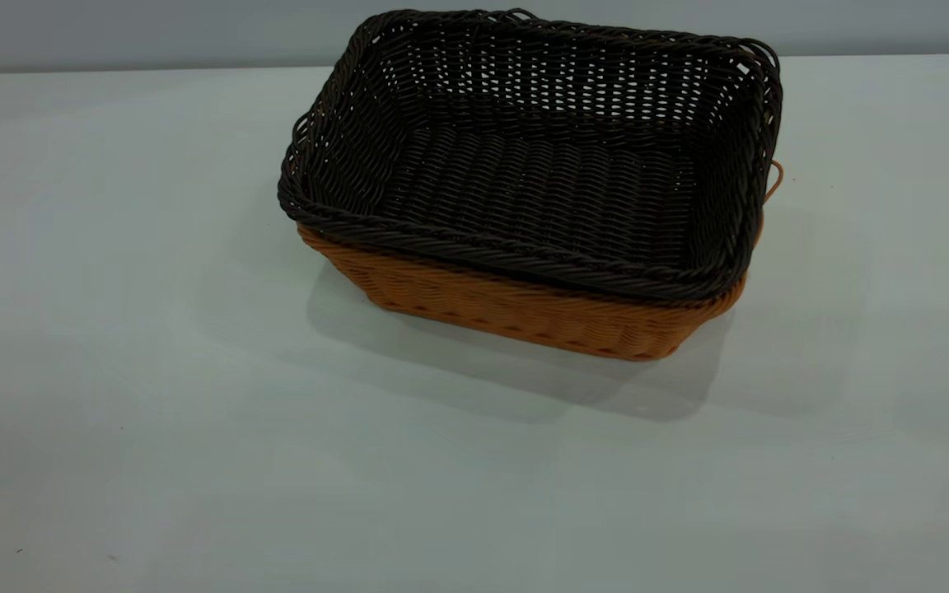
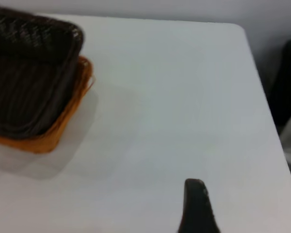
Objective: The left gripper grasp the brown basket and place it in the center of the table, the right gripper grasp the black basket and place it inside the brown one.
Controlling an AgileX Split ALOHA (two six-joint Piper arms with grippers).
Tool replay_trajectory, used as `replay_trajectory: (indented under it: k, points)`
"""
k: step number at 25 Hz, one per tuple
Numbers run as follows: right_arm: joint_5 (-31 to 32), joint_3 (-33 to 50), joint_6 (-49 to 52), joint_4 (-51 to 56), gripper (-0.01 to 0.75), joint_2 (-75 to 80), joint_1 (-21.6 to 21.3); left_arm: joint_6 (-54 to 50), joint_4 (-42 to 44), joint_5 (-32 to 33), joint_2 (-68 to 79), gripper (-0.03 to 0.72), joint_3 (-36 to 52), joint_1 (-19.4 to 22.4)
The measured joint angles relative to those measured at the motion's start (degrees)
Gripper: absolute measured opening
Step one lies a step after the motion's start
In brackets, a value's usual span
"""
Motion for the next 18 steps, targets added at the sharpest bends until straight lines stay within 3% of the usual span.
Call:
replay_trajectory:
  k: [5,15,18]
  points:
    - [-0.32,0.72,5.02,-3.38,0.378,0.00,0.00,0.00,0.00,0.00,0.00,0.510,0.00,0.00]
    - [-0.66,1.14,5.82,-3.85,0.295,0.00,0.05,0.00,0.02,0.00,0.00,0.510,0.00,0.00]
    - [-0.66,1.14,5.98,-3.90,0.268,0.00,2.15,0.00,0.02,0.00,0.00,0.510,0.00,0.00]
